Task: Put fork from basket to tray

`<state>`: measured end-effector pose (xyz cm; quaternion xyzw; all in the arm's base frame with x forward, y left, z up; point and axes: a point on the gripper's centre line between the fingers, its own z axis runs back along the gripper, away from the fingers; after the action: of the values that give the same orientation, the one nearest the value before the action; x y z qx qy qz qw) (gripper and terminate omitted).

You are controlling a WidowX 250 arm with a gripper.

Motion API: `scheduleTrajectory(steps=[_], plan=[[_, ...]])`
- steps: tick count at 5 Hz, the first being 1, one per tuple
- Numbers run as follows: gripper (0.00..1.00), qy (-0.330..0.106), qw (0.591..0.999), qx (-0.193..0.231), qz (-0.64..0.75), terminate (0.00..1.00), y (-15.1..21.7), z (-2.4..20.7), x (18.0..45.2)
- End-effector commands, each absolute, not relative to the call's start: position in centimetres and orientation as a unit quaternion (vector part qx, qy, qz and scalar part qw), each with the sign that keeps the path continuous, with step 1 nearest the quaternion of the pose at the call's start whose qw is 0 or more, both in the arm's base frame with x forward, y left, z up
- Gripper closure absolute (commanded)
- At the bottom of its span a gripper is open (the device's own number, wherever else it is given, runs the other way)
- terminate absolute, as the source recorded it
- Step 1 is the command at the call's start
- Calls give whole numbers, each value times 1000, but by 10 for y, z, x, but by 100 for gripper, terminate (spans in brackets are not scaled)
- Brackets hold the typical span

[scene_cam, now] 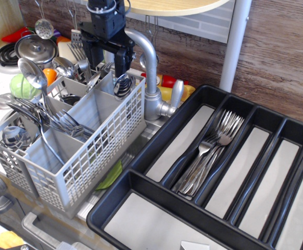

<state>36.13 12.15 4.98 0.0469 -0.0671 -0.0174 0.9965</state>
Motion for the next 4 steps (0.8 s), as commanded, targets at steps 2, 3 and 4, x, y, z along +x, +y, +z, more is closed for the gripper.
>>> scheduleTrajectory(steps=[2, 3, 4], plan=[[0, -110, 985, 122, -41, 0, 131, 59, 370], [0, -118, 983, 133, -42, 0, 133, 63, 378], [100, -131, 981, 140, -40, 0, 135, 61, 384]])
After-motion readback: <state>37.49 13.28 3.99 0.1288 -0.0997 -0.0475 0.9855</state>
